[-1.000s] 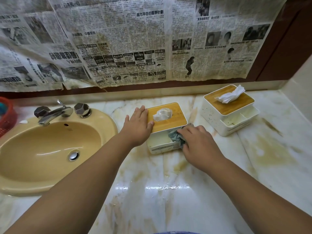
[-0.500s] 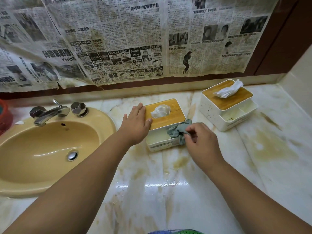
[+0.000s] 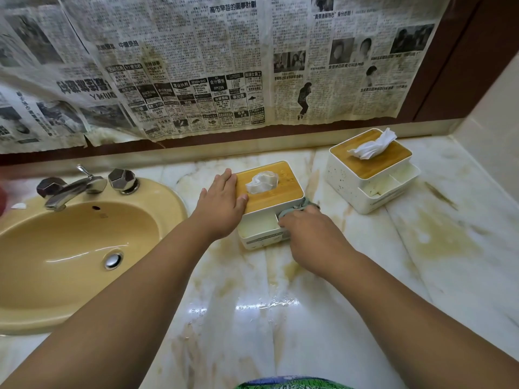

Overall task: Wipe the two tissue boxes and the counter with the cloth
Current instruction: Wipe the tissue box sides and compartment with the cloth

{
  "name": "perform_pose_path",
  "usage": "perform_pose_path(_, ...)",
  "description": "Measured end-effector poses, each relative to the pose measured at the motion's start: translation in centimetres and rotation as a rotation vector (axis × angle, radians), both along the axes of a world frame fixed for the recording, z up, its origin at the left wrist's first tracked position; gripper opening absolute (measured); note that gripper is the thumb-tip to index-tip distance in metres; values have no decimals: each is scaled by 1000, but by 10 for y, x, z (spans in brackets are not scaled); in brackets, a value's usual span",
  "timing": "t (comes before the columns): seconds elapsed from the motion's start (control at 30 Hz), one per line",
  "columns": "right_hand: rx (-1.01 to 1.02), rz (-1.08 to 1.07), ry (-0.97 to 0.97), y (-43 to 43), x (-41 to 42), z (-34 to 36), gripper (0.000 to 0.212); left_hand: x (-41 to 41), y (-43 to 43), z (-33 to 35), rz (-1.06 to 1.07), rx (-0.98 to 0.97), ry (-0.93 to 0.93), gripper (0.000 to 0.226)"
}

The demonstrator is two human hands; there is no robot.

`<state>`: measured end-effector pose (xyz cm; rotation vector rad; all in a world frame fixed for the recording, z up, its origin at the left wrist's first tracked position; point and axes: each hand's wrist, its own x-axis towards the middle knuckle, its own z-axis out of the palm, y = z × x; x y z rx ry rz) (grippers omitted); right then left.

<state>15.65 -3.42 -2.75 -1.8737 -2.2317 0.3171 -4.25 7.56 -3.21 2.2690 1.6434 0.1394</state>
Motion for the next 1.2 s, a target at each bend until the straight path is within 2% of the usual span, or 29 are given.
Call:
perform_pose_path(0.07, 156, -62, 192, -7, 8, -9, 38, 0, 0, 0, -3, 3, -1, 63)
perform_pose_path(0.13, 249, -242, 215, -14, 13, -18, 48, -1, 1, 0, -5, 3, 0, 64)
perform_pose_path(0.2, 85, -409, 190, -16, 20, -23, 67, -1, 1, 0, -2, 3, 0, 64)
perform_pose_path(0.23, -38, -464, 228, -15, 23, -25, 70, -1, 1, 0, -3, 5, -1, 63)
perform_pose_path(0.3, -120, -499, 394, -12, 28, -25, 51, 0, 0, 0, -5, 7, -4, 63)
perform_pose_path(0.4, 31, -511, 488, -7, 29, -16, 19, -1, 0, -1, -3, 11, -9, 63)
perform_pose_path(0.5, 136, -430, 524, -2, 23, -6, 19, -2, 1, -1, -6, 13, -19, 63)
perform_pose_path(0.57, 148, -334, 487, 0, 18, 0, 23, -2, 0, -2, -6, 14, -27, 63)
perform_pose_path(0.7, 39, -139, 235, -5, 5, 1, 29, -2, 1, -4, -3, 18, -40, 63)
perform_pose_path(0.8, -84, -122, 95, -5, -1, 2, 31, -2, 1, -5, -3, 20, -44, 64)
perform_pose_path(0.97, -242, -105, 2, 8, -7, 8, 37, -3, 1, -6, -6, 27, -45, 64)
perform_pose_path(1.1, -231, -89, -2, 15, -2, 11, 39, -3, 1, -5, -5, 25, -53, 64)
perform_pose_path(1.2, -38, -214, 183, 10, 7, 8, 35, -4, 1, -6, -6, 20, -59, 64)
